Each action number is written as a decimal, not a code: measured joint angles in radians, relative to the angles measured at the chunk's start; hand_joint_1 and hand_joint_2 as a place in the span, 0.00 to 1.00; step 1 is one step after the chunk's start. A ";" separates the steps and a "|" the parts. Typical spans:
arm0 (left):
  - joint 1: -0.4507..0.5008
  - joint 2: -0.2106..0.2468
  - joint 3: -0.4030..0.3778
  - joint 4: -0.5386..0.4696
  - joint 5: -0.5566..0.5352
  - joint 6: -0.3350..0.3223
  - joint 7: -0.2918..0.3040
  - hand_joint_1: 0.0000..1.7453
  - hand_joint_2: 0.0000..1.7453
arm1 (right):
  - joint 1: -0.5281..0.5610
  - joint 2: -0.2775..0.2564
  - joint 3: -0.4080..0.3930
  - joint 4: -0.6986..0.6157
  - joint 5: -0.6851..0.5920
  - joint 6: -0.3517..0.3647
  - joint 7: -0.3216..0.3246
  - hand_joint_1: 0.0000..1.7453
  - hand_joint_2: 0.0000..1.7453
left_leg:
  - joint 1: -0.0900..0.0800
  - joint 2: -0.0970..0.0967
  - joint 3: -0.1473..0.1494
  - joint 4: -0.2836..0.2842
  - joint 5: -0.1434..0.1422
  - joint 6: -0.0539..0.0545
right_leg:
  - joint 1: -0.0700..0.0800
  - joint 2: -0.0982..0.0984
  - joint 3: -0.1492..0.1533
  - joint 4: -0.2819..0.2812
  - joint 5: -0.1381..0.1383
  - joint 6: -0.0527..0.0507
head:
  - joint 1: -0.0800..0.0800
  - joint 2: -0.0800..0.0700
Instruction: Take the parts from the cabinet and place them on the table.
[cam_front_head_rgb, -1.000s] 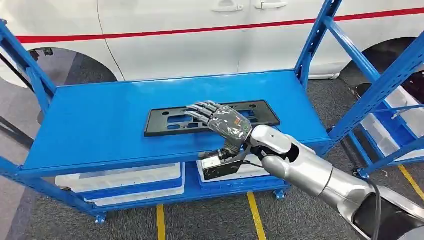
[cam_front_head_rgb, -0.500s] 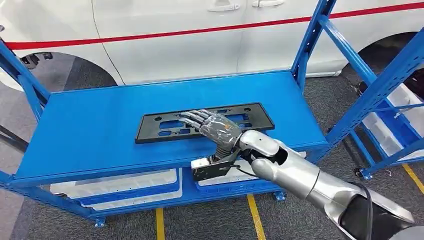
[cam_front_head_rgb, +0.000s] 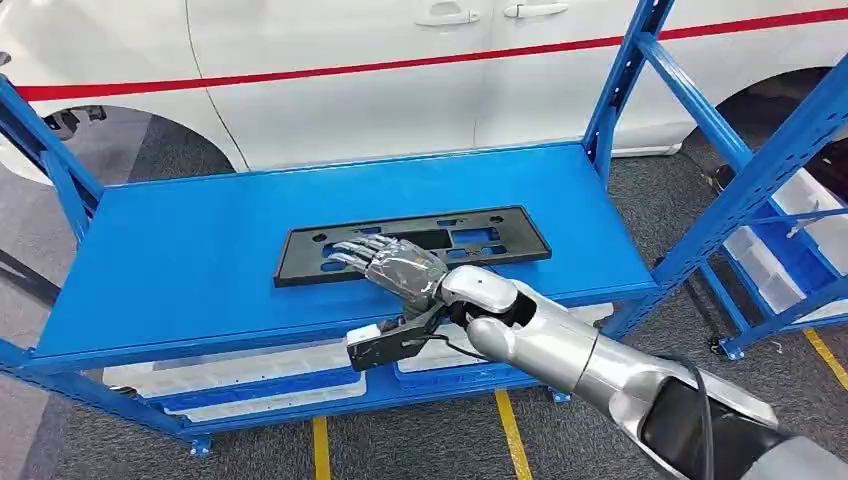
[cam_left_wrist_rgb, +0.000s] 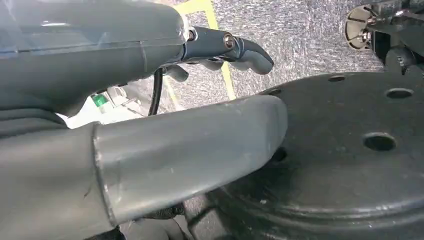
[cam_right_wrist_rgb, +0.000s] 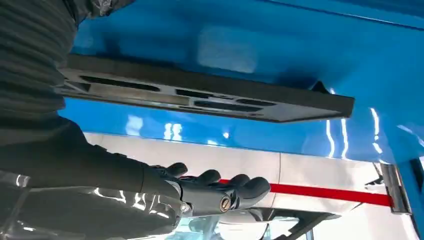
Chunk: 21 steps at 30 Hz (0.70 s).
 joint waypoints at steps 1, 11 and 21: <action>-0.001 0.000 0.000 0.000 -0.003 -0.002 0.000 0.00 0.00 | -0.010 0.013 0.009 0.017 0.013 -0.003 0.003 0.00 1.00 | 0.000 0.000 0.000 0.000 0.000 0.000 | 0.000 0.000 0.000 0.000 0.000 0.000 | 0.000 0.000; -0.009 0.002 -0.005 0.000 -0.011 -0.011 0.002 0.00 0.00 | -0.070 0.115 0.040 0.185 0.093 -0.065 0.037 0.00 1.00 | 0.000 0.000 0.001 0.000 0.000 0.000 | -0.001 0.000 0.002 0.000 0.000 0.000 | 0.000 0.000; -0.016 0.002 -0.024 0.000 -0.013 -0.014 0.011 0.00 0.00 | -0.128 0.238 0.041 0.473 0.189 -0.148 0.056 0.00 1.00 | 0.000 0.000 0.004 0.000 0.000 -0.001 | 0.000 0.000 0.003 0.000 0.000 0.000 | 0.000 0.000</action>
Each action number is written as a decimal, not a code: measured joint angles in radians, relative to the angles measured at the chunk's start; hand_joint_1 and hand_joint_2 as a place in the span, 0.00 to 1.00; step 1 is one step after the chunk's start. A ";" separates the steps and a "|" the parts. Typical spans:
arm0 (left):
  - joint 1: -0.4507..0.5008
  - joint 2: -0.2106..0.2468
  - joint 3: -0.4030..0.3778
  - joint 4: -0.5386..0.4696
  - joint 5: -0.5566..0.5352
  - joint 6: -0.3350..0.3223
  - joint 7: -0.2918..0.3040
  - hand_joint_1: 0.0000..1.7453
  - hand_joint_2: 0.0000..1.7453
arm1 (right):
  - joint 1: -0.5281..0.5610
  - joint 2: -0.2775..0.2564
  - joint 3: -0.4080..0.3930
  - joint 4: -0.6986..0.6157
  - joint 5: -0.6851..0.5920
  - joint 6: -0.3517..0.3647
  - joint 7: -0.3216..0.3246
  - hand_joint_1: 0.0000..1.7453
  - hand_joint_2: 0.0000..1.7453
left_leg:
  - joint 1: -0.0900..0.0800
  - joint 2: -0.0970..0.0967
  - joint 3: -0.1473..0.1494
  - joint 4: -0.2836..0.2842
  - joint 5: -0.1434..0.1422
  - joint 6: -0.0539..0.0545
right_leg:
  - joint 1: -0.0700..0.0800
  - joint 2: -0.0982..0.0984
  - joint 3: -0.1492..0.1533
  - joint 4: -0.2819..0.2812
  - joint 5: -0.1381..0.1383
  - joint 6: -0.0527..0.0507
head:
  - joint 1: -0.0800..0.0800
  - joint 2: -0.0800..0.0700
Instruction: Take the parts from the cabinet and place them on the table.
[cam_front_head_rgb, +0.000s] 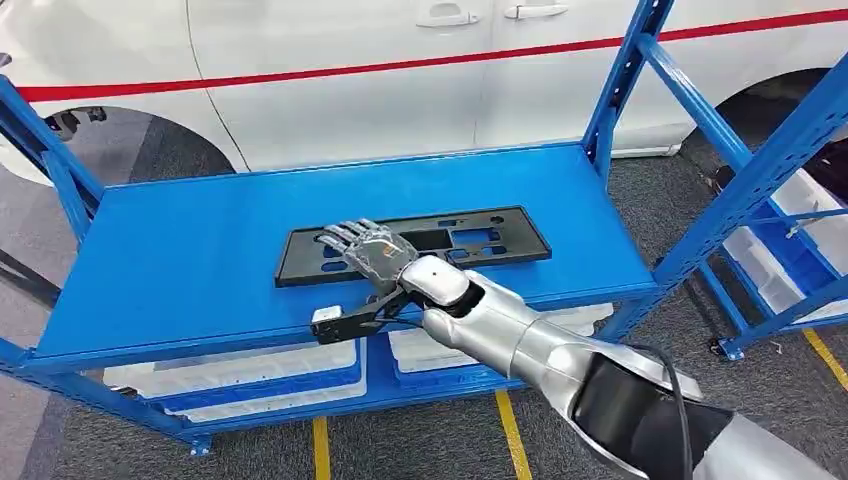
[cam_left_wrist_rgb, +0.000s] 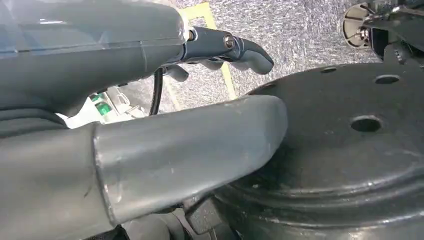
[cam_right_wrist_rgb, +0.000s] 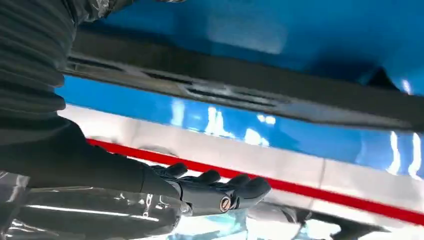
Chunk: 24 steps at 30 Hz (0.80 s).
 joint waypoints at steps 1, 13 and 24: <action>0.000 0.000 0.000 0.000 0.001 0.000 0.001 0.00 0.00 | -0.003 0.004 0.000 0.016 0.004 -0.002 0.011 0.00 1.00 | 0.000 0.000 0.000 0.000 0.000 0.000 | 0.000 0.000 0.000 0.000 0.000 0.000 | 0.000 0.000; -0.007 -0.002 0.000 0.000 0.025 0.011 0.012 0.00 0.00 | -0.059 0.041 -0.016 0.282 0.169 -0.049 0.186 0.00 1.00 | -0.001 0.000 0.006 0.000 0.000 0.000 | -0.001 0.000 0.004 -0.001 0.000 0.000 | 0.000 0.000; -0.008 -0.011 -0.001 0.000 0.036 0.028 0.008 0.00 0.00 | -0.041 0.043 -0.071 0.340 0.232 -0.052 0.259 1.00 1.00 | -0.001 0.000 0.010 0.000 -0.001 0.000 | -0.001 0.000 0.008 -0.001 0.000 0.000 | 0.000 0.000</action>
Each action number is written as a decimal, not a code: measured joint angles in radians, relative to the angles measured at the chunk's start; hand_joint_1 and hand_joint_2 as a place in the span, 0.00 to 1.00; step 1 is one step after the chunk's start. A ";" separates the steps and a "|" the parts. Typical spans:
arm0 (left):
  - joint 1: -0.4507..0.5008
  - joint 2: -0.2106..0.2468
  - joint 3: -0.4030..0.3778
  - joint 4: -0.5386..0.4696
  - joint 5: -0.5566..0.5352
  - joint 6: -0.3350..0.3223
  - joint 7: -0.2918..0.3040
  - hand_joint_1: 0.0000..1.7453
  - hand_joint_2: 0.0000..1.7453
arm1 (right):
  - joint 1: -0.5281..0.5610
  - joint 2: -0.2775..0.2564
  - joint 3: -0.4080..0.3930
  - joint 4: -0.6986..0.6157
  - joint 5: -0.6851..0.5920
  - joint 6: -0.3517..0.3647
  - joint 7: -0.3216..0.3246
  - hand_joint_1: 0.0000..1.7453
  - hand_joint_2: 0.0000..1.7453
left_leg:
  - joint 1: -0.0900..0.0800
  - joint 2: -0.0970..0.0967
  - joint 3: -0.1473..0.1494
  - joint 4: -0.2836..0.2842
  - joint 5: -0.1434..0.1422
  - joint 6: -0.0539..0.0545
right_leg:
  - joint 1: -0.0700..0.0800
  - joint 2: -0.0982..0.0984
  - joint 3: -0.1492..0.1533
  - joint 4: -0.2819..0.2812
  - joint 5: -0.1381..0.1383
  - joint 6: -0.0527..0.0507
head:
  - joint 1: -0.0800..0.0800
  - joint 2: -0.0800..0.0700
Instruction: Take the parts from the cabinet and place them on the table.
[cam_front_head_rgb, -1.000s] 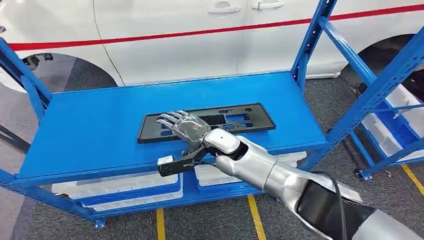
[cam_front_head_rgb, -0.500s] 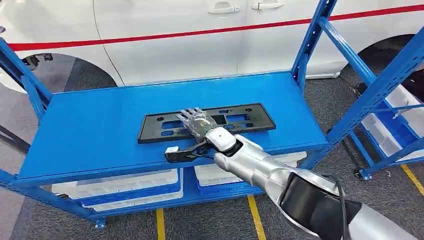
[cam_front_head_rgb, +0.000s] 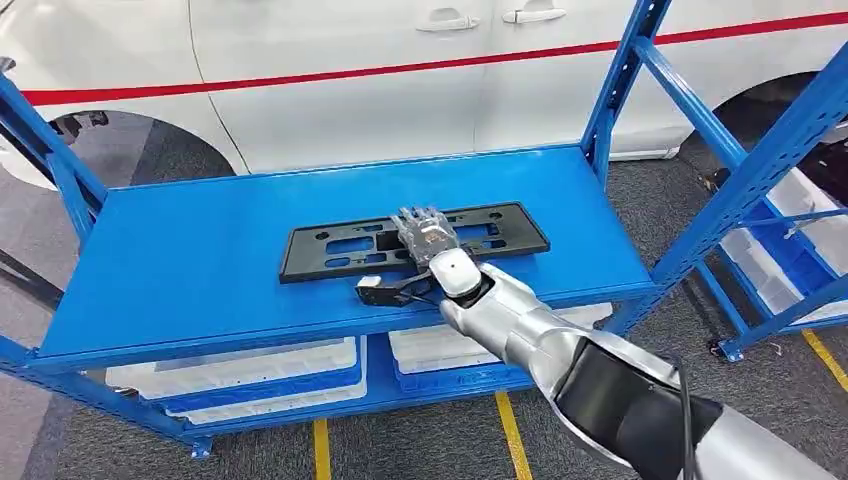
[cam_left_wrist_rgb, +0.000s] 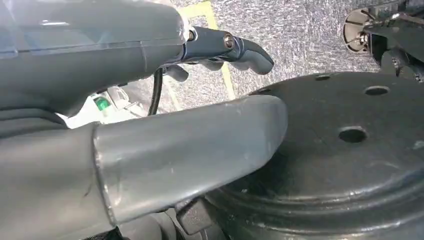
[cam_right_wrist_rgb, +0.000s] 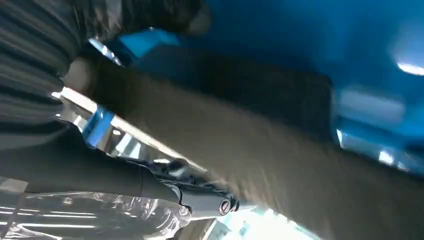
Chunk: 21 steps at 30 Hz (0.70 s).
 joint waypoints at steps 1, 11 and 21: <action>0.002 -0.002 0.000 0.000 0.001 0.003 -0.002 0.00 0.00 | 0.009 0.000 -0.011 -0.002 0.003 -0.004 0.002 1.00 1.00 | 0.000 0.000 0.000 0.000 0.000 0.000 | 0.000 0.000 0.000 0.000 0.000 0.000 | 0.000 0.000; 0.010 -0.008 0.000 0.000 0.006 0.009 -0.011 0.00 0.00 | 0.065 -0.004 -0.088 -0.067 0.025 0.010 -0.027 1.00 1.00 | 0.000 0.002 0.001 0.000 -0.001 -0.001 | 0.000 0.002 0.000 0.000 0.000 0.000 | 0.000 0.000; 0.012 -0.008 0.000 0.000 0.011 0.006 -0.012 0.00 1.00 | 0.096 -0.008 -0.138 -0.134 0.034 0.031 -0.053 1.00 1.00 | 0.000 0.003 0.001 0.000 -0.001 -0.001 | 0.001 0.003 0.000 0.000 0.000 0.000 | 0.000 0.000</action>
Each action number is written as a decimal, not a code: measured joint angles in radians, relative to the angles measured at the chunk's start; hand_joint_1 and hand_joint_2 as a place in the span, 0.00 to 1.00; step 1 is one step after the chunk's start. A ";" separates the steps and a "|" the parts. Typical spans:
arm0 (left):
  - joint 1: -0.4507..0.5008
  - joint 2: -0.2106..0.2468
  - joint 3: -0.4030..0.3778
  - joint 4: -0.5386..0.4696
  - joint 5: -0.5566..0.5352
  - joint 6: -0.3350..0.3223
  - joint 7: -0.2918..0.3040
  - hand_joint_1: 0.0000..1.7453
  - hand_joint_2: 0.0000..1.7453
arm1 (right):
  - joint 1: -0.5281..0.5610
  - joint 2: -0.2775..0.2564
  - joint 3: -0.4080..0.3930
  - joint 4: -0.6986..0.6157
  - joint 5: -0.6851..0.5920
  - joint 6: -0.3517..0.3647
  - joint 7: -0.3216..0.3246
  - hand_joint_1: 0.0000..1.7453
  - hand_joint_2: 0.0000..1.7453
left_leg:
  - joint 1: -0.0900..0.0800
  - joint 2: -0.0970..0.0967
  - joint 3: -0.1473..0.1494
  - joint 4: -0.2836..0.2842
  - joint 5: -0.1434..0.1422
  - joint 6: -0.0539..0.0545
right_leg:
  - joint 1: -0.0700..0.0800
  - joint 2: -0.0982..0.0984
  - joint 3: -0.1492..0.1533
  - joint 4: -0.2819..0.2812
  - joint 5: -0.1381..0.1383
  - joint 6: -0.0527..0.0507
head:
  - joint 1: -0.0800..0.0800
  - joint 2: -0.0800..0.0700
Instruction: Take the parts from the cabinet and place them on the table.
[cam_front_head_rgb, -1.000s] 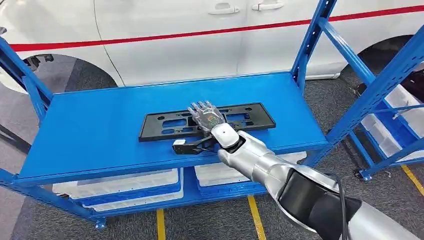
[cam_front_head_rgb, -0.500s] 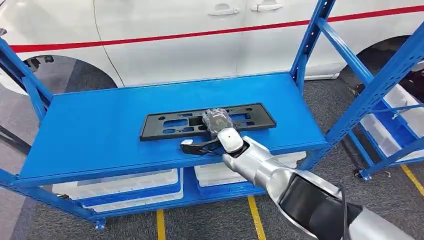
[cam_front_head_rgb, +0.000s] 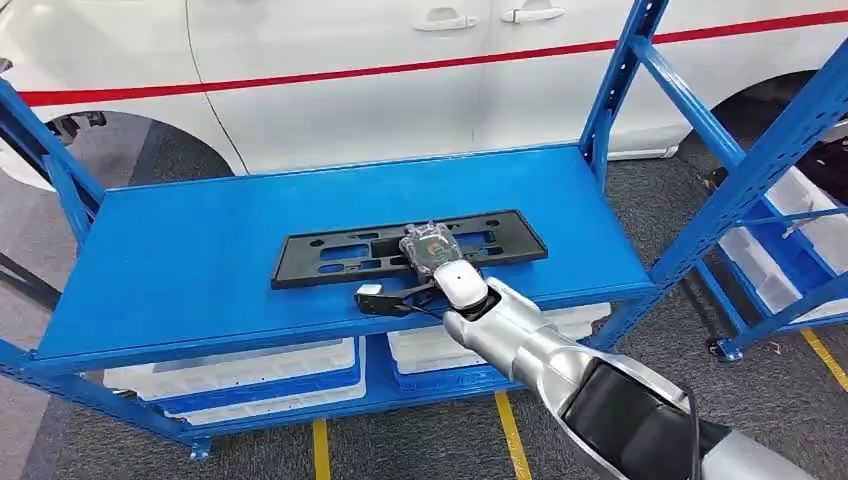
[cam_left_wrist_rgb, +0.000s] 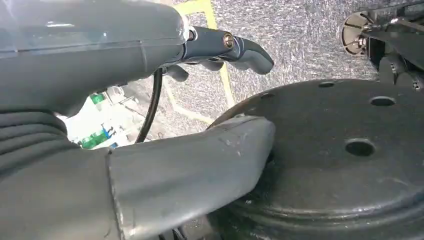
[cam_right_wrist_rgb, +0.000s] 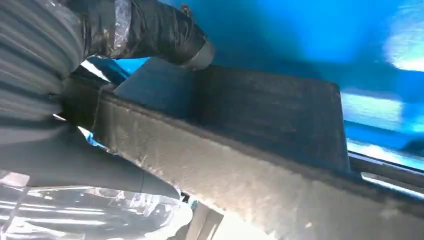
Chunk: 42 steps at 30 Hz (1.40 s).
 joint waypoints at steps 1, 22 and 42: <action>0.000 0.000 0.000 0.000 0.001 -0.001 -0.003 0.00 1.00 | 0.003 0.000 -0.005 -0.007 0.000 0.001 -0.001 1.00 1.00 | 0.000 0.000 0.000 0.000 0.000 0.000 | 0.000 0.000 0.000 0.000 0.000 0.000 | 0.000 0.000; 0.002 0.006 -0.011 0.005 0.010 0.078 -0.023 0.00 1.00 | 0.072 -0.019 -0.069 -0.149 0.023 -0.060 -0.039 1.00 1.00 | 0.000 0.000 -0.002 0.000 0.000 0.000 | -0.001 0.000 -0.003 0.000 0.000 0.000 | 0.000 0.000; 0.016 -0.004 -0.026 0.005 0.000 0.115 -0.024 0.00 1.00 | 0.126 -0.203 -0.101 -0.713 0.226 -0.300 -0.127 1.00 1.00 | 0.004 0.000 -0.012 0.001 0.014 0.023 | 0.000 0.000 -0.007 -0.005 0.011 0.021 | 0.000 0.000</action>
